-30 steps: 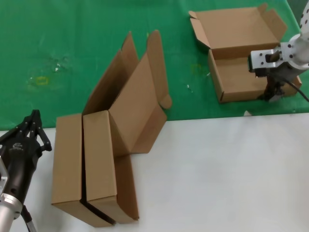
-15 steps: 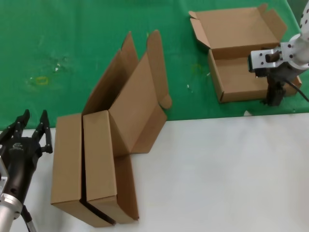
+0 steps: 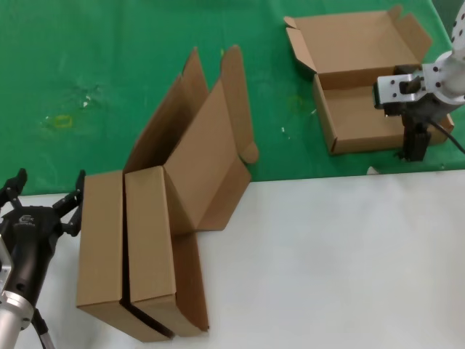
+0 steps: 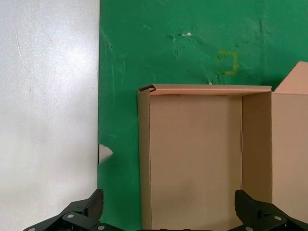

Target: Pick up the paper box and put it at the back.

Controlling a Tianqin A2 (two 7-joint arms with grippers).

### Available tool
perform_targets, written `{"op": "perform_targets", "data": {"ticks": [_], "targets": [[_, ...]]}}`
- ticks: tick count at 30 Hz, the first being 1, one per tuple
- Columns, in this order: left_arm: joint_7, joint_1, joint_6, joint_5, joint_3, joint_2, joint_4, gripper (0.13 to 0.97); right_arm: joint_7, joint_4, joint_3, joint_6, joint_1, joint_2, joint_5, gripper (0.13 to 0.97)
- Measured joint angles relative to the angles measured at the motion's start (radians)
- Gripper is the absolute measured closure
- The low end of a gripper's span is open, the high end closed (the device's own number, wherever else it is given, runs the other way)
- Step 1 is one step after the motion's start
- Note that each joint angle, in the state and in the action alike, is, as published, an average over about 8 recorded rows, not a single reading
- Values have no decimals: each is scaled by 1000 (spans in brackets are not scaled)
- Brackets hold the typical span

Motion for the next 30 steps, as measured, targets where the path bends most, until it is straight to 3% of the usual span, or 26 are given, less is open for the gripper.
{"op": "perform_targets", "data": {"ticks": [13, 17, 25, 30], "targets": [[0, 0, 0, 0, 0, 0, 0, 322, 21, 110, 54, 58, -106, 8, 56, 129], [0, 0, 0, 0, 0, 0, 0, 322, 36, 186, 92, 98, -180, 13, 96, 129], [0, 0, 0, 0, 0, 0, 0, 192, 68, 356, 175, 188, -344, 25, 183, 129], [0, 0, 0, 0, 0, 0, 0, 163, 88, 462, 227, 243, -445, 32, 237, 129]]}}
